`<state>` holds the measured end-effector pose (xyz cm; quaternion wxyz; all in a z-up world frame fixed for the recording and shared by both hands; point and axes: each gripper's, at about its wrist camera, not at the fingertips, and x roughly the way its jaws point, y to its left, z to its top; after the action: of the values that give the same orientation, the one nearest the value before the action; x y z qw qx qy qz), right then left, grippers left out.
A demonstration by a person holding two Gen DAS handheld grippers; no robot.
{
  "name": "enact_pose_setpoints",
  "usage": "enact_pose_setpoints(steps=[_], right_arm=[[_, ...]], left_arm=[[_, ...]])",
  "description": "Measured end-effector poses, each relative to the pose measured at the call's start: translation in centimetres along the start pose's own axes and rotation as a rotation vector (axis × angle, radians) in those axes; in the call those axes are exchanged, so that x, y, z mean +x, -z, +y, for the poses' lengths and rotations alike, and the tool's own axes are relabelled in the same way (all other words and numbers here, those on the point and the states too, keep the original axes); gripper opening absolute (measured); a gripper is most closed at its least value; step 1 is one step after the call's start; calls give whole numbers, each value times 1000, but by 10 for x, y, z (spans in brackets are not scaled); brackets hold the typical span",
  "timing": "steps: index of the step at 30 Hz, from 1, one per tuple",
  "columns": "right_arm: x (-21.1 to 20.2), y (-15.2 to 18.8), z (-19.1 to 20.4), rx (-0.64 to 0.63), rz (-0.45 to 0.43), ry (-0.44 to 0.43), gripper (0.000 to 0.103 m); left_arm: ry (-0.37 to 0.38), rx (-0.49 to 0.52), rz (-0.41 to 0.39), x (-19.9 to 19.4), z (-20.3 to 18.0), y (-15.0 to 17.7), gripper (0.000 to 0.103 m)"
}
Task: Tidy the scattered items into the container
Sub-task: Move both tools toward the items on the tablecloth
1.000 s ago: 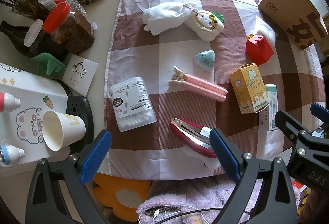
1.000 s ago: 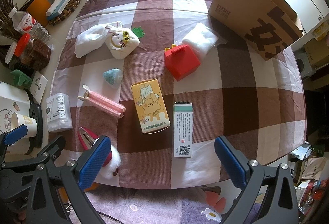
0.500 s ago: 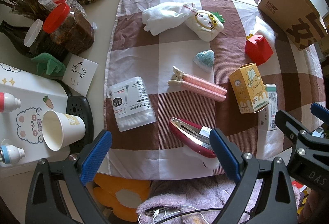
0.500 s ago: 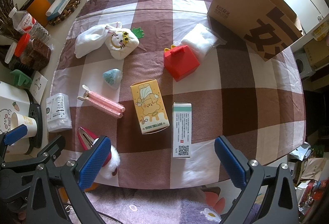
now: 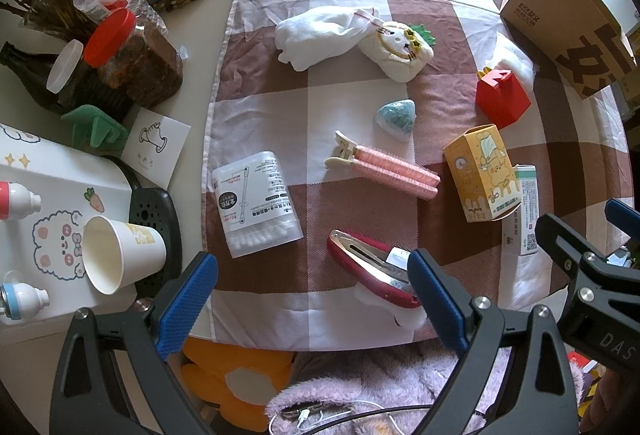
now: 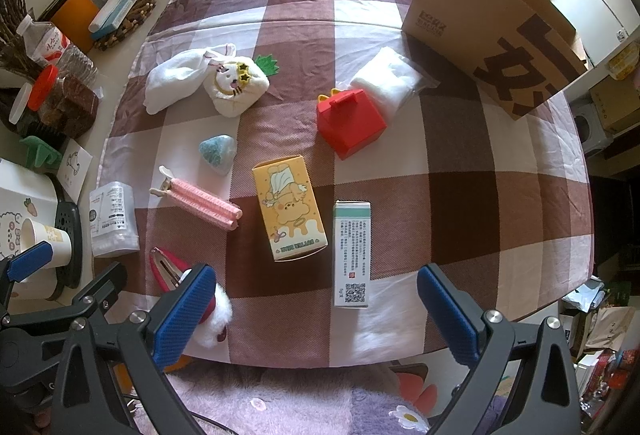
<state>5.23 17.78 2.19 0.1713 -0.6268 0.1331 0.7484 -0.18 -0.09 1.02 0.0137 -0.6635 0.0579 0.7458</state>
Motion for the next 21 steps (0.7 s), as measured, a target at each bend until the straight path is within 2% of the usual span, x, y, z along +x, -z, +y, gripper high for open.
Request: enact_pose_setpoints(steps=[14,21], right_arm=[[-3,4,-10,-16,-31,-18,103],[-5,10,-19,-15,-47,-47,103]], left_arm=[[2,12,-17,-3,-12,2,96],[27,3,-34,-7,-18,10,97]])
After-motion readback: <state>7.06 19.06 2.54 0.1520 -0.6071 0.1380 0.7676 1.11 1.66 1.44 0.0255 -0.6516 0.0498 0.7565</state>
